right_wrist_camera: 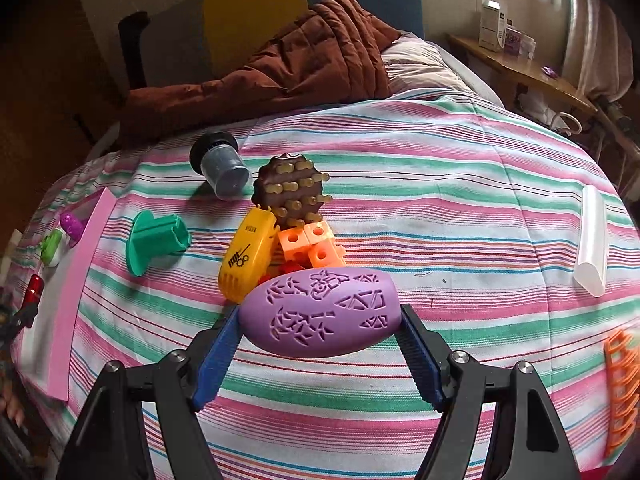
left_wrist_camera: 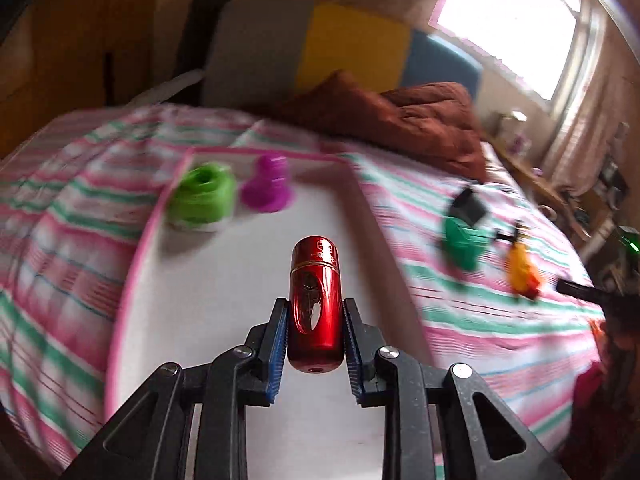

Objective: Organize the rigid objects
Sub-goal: 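Carry the red cylinder into the tray and release it with the left tool, then carry the purple oval into the tray beside the magenta toy, open the right tool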

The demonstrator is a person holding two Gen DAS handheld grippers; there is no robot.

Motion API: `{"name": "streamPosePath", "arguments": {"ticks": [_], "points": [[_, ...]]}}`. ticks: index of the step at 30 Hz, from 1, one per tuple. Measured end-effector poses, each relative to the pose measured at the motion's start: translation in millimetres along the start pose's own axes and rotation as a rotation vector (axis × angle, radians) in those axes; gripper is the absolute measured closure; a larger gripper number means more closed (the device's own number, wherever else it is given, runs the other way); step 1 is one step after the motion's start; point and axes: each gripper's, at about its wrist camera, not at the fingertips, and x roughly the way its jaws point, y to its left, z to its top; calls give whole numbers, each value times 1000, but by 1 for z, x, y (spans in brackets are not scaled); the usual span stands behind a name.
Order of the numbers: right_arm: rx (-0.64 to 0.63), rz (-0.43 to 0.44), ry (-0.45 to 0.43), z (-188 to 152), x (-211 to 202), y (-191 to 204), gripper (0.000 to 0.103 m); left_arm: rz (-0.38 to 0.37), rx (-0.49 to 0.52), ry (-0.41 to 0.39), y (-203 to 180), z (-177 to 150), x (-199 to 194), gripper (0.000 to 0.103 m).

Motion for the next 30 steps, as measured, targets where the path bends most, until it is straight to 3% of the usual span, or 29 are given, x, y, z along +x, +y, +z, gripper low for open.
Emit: {"name": "streamPosePath", "arguments": {"ticks": [5, 11, 15, 17, 24, 30], "points": [[-6, -2, -4, 0, 0, 1, 26, 81, -49, 45, 33, 12, 14, 78], [10, -10, -3, 0, 1, -2, 26, 148, -52, 59, 46, 19, 26, 78], [3, -13, 4, 0, 2, -2, 26, 191, -33, 44, 43, 20, 27, 64], [-2, -12, 4, 0, 2, -1, 26, 207, -22, 24, 41, 16, 23, 63], [-10, -9, -7, 0, 1, 2, 26, 202, -38, -99, 38, -5, -8, 63], [-19, 0, -22, 0, -2, 6, 26, 135, -6, -160, 21, -22, -25, 63]]}}
